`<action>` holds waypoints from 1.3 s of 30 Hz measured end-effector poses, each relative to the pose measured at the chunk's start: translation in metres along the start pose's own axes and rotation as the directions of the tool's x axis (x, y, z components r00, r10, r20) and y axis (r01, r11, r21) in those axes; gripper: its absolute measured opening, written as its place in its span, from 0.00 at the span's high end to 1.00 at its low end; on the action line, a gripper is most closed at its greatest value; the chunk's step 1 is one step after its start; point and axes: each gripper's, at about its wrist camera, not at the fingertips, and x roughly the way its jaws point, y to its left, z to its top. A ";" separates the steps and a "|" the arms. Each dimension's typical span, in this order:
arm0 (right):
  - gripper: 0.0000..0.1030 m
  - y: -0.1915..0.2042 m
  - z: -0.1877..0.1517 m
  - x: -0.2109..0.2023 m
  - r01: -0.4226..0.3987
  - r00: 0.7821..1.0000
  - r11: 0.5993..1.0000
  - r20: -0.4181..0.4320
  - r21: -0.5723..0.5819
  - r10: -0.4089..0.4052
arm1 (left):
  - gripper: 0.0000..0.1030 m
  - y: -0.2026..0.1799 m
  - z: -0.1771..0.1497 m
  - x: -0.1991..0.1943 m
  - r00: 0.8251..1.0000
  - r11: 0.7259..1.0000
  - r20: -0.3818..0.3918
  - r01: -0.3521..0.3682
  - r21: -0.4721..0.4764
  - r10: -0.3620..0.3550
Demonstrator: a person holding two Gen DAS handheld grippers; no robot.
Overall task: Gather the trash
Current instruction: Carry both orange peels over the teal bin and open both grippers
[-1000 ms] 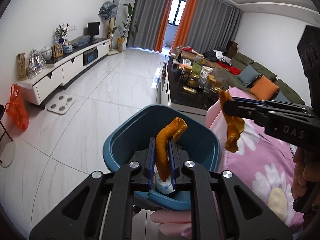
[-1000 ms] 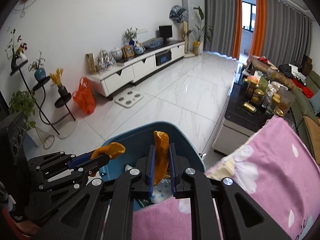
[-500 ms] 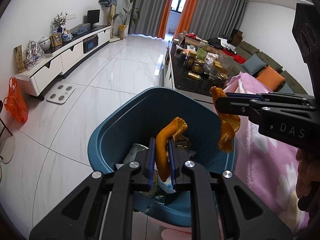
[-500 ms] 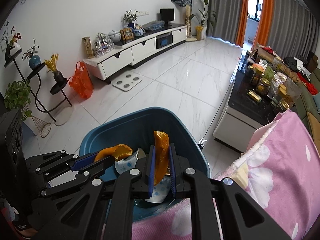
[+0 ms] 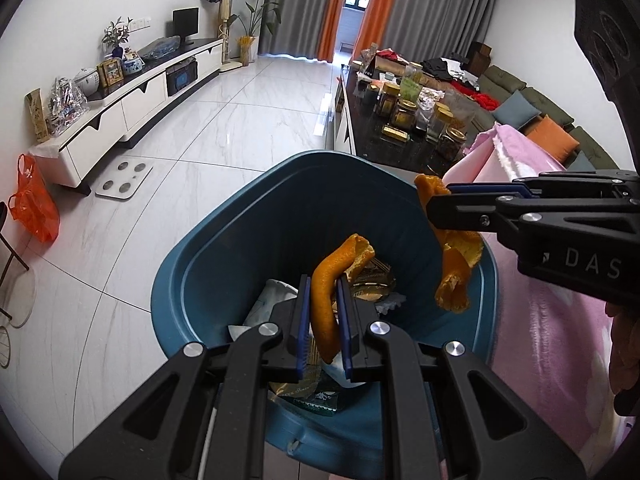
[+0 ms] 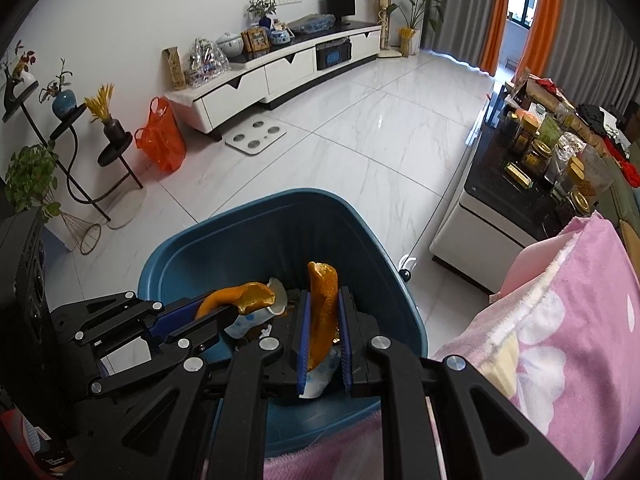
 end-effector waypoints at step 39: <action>0.55 -0.006 -0.002 -0.017 0.050 0.998 0.999 0.049 0.007 -0.050 | 0.65 0.015 0.003 -0.032 0.996 0.998 0.069 -0.059 0.001 0.059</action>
